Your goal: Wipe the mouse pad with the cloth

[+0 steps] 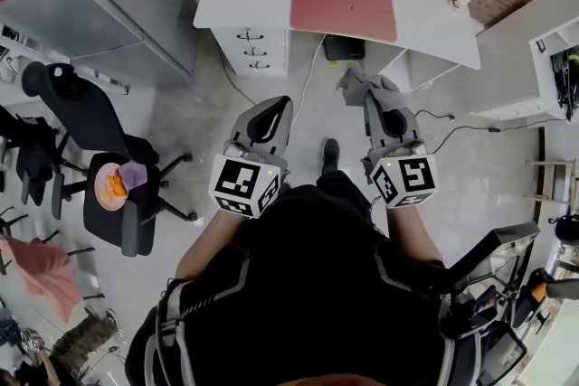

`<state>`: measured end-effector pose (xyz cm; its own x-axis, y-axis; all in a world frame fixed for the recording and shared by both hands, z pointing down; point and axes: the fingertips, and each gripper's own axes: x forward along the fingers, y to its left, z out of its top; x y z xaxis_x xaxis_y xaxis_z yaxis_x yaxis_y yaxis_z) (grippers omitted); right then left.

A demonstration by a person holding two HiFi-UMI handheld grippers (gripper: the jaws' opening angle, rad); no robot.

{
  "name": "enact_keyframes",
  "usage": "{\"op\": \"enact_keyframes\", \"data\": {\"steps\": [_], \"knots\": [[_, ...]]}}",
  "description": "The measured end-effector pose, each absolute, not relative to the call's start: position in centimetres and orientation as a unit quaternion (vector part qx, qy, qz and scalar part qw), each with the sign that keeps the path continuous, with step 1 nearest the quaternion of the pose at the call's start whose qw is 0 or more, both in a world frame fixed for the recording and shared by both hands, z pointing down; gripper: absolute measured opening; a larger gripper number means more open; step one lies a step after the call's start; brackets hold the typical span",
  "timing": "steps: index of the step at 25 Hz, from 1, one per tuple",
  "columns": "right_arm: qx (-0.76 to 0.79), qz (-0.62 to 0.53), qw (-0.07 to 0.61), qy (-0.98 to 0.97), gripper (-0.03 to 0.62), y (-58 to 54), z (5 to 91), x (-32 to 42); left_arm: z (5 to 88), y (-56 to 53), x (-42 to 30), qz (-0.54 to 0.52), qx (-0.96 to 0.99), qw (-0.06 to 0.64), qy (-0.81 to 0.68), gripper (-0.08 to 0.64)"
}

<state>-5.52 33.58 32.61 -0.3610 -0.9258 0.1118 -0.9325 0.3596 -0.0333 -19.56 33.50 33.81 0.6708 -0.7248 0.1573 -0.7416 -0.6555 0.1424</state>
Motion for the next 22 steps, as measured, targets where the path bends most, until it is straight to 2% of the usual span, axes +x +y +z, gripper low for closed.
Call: {"op": "enact_keyframes", "data": {"steps": [10, 22], "knots": [[0.528, 0.051, 0.04, -0.847, 0.029, 26.0, 33.3, -3.3, 34.9, 26.5, -16.7, 0.062, 0.892, 0.104, -0.435, 0.0], [0.472, 0.081, 0.056, -0.876, 0.029, 14.9, 36.1, 0.8, 37.8, 16.5, -11.7, 0.093, 0.863, 0.148, -0.475, 0.0]]}}
